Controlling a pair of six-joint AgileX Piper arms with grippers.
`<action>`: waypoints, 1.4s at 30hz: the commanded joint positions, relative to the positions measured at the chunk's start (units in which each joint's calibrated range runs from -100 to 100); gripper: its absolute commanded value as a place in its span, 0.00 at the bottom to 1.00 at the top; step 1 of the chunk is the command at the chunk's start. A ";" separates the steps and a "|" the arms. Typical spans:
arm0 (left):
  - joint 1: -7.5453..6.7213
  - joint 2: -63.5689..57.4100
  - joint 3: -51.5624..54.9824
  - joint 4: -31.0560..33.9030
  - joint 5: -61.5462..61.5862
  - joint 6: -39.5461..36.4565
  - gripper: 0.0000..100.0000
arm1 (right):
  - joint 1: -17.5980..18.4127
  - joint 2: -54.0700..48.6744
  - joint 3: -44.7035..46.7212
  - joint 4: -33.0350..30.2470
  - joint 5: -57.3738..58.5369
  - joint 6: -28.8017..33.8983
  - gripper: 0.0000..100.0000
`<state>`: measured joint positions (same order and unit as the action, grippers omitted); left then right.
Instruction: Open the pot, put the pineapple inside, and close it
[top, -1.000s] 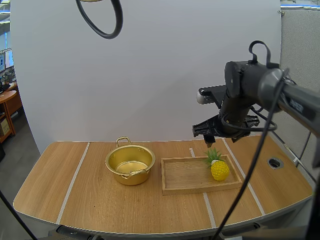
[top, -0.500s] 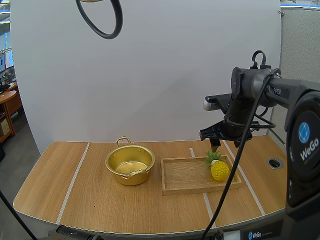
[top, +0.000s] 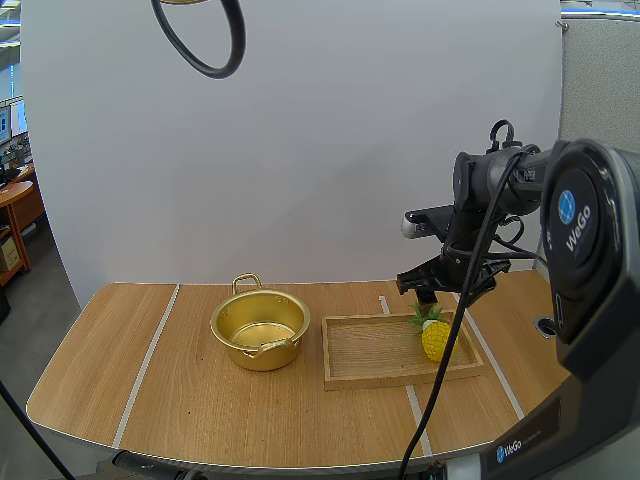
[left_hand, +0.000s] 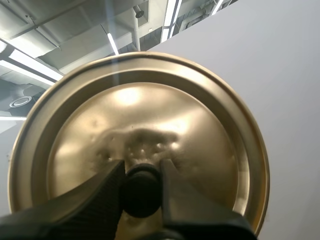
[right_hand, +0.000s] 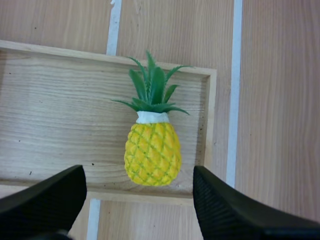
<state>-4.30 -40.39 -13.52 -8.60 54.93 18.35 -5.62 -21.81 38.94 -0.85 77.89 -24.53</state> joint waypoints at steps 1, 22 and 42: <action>-0.21 -0.37 -0.56 0.29 -2.47 -0.33 0.00 | -0.23 -0.14 -0.32 -0.31 -0.76 -0.50 1.00; -0.21 -0.37 -0.56 0.29 -2.47 -0.33 0.00 | -2.49 0.21 -0.32 2.79 -2.36 -1.82 1.00; -0.21 -0.37 -0.56 0.29 -2.47 -0.33 0.00 | -3.10 9.01 -0.32 7.65 -5.25 -8.18 1.00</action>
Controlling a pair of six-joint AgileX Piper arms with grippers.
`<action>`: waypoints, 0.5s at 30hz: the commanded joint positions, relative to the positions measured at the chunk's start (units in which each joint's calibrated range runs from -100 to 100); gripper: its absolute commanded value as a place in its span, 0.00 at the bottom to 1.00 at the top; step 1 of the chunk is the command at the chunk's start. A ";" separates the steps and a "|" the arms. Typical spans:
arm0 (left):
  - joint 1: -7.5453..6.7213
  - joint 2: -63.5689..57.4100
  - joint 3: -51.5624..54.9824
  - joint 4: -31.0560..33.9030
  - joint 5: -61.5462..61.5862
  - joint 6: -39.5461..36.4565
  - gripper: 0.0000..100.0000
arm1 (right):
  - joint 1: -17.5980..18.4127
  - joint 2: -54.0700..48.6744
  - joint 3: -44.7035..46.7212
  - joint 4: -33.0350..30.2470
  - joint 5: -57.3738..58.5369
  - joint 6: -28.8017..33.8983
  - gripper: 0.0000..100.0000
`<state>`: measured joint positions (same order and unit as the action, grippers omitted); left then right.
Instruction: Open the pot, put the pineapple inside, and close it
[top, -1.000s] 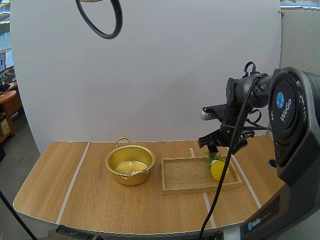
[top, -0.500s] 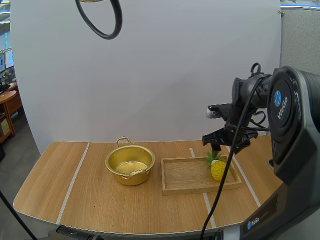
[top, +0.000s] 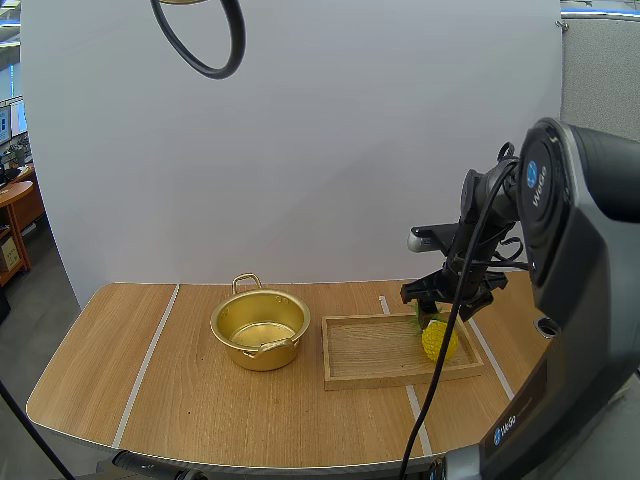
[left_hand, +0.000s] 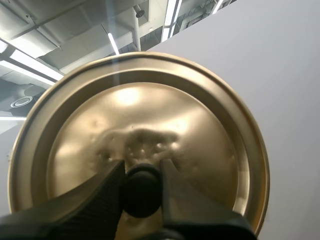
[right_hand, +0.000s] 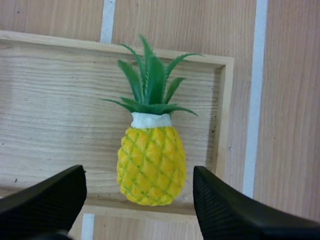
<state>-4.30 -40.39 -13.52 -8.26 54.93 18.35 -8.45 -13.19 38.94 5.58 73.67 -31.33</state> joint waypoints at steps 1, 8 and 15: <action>-0.21 -0.37 -0.56 -0.05 -2.47 -0.33 0.00 | -0.26 0.63 -0.32 1.35 -1.26 -1.49 1.00; -0.21 -0.37 -0.56 -0.05 -2.47 -0.33 0.00 | -0.26 2.07 -0.32 1.11 -4.44 -1.49 1.00; -0.21 -0.37 -0.56 -0.05 -2.47 -0.33 0.00 | -0.26 5.19 -0.32 0.18 -5.55 -1.49 1.00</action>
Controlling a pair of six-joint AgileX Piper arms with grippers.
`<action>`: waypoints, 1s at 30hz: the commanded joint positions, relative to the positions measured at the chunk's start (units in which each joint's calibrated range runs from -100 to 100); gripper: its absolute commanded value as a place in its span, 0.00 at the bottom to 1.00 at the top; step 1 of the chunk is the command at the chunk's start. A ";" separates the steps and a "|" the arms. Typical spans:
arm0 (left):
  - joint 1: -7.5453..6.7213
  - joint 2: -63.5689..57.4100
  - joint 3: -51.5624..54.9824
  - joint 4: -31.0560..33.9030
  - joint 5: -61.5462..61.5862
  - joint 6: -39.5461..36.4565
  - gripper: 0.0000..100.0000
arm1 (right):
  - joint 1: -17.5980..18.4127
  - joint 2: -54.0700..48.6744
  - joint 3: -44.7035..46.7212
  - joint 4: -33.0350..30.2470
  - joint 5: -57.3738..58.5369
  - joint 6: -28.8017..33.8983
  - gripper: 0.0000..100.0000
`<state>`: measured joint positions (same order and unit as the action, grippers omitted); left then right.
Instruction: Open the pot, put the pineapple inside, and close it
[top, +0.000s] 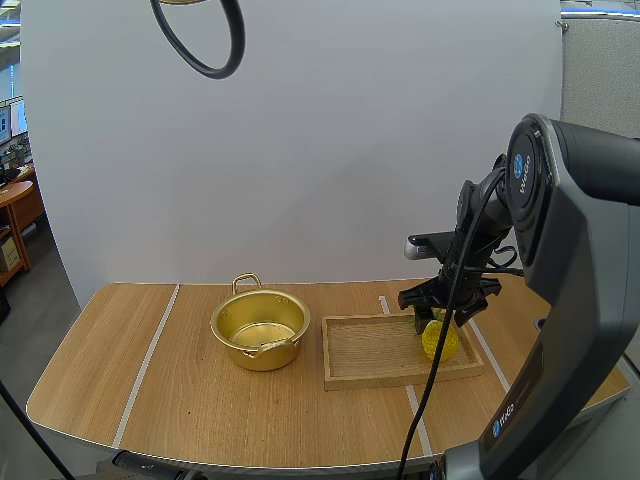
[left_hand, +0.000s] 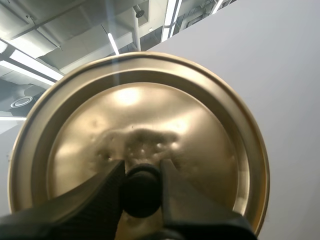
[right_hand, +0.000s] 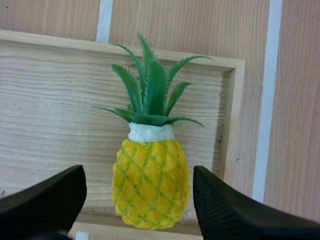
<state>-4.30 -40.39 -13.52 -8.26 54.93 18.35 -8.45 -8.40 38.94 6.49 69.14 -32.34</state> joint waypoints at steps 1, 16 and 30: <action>-0.21 -0.37 -0.56 -0.05 -2.47 -0.33 0.00 | -0.26 0.83 -0.32 -0.77 -1.04 -0.48 1.00; -0.21 -0.37 -0.56 -0.05 -2.47 -0.33 0.00 | -0.26 8.00 -0.32 -1.27 -5.49 -0.48 1.00; -0.21 -0.37 -0.56 -0.05 -2.47 -0.33 0.00 | -0.26 9.04 -0.32 0.29 -6.84 -0.48 0.56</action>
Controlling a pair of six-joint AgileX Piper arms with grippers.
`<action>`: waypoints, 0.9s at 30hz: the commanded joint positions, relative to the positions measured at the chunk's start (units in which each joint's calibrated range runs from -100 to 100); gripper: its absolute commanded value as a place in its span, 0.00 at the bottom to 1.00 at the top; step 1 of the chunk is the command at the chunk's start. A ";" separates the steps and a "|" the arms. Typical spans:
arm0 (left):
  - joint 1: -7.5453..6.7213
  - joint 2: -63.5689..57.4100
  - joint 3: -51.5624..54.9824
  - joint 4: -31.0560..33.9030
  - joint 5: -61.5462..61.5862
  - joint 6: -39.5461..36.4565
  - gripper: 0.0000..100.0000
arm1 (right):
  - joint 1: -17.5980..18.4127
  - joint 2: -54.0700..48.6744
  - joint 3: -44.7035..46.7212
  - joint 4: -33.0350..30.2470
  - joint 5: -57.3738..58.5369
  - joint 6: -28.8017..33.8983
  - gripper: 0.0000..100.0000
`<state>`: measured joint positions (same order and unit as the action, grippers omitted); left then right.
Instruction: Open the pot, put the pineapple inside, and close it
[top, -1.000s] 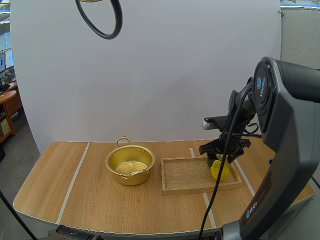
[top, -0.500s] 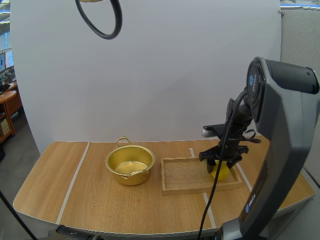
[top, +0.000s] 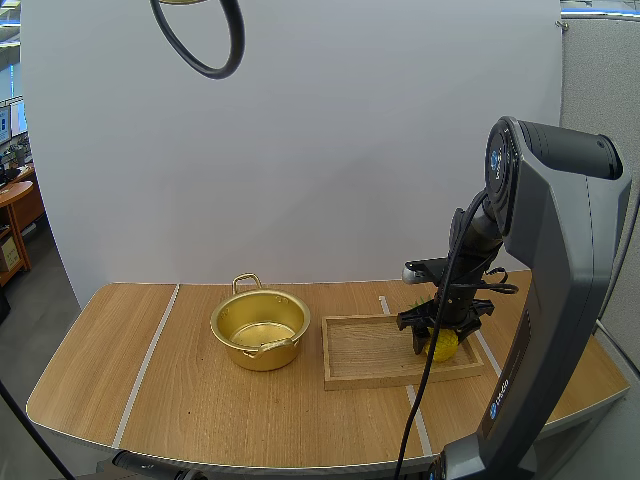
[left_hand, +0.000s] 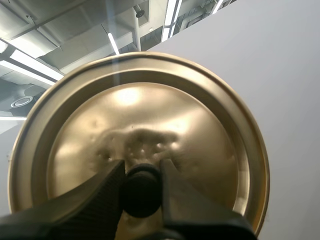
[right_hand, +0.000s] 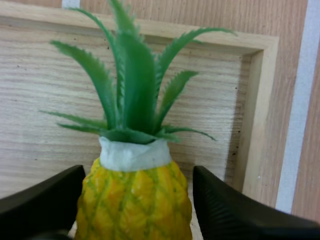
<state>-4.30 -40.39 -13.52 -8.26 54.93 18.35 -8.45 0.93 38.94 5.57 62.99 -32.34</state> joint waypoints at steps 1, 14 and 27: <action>-0.21 -0.37 -0.56 -0.05 -2.47 -0.33 0.00 | -0.26 -0.29 -0.32 1.42 -0.69 -0.48 0.38; -0.21 -0.37 -0.56 -0.05 -2.47 -0.33 0.00 | -0.26 -7.93 -0.47 5.06 0.63 -3.86 0.00; -0.21 -0.37 -0.56 -0.05 -2.47 -0.33 0.00 | 8.59 -28.75 -0.47 10.99 10.41 -5.59 0.00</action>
<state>-4.30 -40.39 -13.52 -8.26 54.93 18.35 -1.79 -24.87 38.94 14.74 71.04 -37.41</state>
